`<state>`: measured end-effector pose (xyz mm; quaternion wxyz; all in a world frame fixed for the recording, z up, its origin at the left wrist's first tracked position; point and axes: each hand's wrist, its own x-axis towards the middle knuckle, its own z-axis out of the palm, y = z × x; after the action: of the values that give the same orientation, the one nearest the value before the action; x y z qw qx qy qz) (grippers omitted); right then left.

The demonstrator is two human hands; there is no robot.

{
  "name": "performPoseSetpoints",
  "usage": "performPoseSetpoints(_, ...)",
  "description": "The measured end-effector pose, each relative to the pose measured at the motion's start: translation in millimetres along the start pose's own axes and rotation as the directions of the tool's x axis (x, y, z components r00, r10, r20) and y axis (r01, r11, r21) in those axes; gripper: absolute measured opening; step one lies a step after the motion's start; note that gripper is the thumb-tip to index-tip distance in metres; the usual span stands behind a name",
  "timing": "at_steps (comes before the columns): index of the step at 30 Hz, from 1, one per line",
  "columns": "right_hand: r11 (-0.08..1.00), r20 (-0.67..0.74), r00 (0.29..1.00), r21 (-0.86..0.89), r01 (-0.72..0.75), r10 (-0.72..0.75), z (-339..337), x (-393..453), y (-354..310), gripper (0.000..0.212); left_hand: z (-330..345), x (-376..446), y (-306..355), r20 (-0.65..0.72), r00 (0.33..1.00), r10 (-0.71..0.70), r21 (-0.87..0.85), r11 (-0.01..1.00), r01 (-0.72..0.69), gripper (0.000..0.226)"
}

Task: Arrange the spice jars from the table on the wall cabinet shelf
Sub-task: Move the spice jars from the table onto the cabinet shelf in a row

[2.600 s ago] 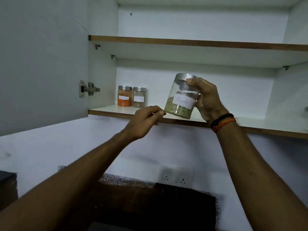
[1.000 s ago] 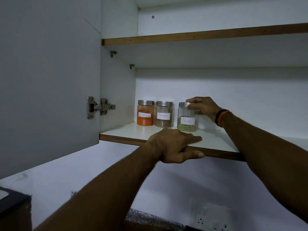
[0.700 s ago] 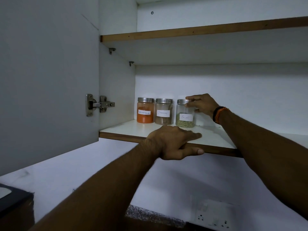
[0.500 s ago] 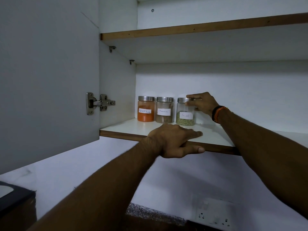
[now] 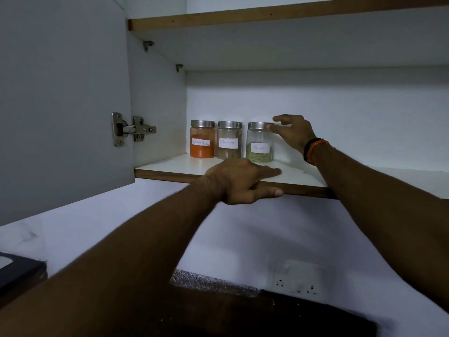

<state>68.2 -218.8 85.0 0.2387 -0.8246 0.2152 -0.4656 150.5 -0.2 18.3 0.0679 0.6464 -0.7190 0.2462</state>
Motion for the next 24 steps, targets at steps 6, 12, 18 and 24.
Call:
performPoseSetpoints(6, 0.988, -0.082, 0.996, 0.154, -0.016, 0.029, -18.4, -41.4, -19.9, 0.030, -5.3, -1.7, 3.7, 0.074, 0.996, -0.052, -0.014, 0.999, 0.053, 0.078)
performPoseSetpoints(12, 0.941, -0.061, 0.990, 0.323, -0.104, 0.131, -40.5, -101.2, -39.5, 0.023, -11.1, -2.5, 11.2, 0.176, 0.978, -0.116, -0.056, 0.990, 0.127, 0.071)
performPoseSetpoints(18, 0.893, -0.222, 0.962, 0.447, -0.046, 0.160, -62.6, -176.3, -48.8, 0.010, -10.0, -13.2, 25.0, 0.098, 0.982, -0.160, -0.055, 0.985, 0.166, 0.063)
performPoseSetpoints(24, 0.890, -0.277, 0.948, 0.457, -0.013, 0.156, -65.8, -263.2, -40.8, 0.011, 11.5, -40.3, 73.3, -0.207, 0.954, -0.218, -0.032, 0.976, 0.216, 0.053)
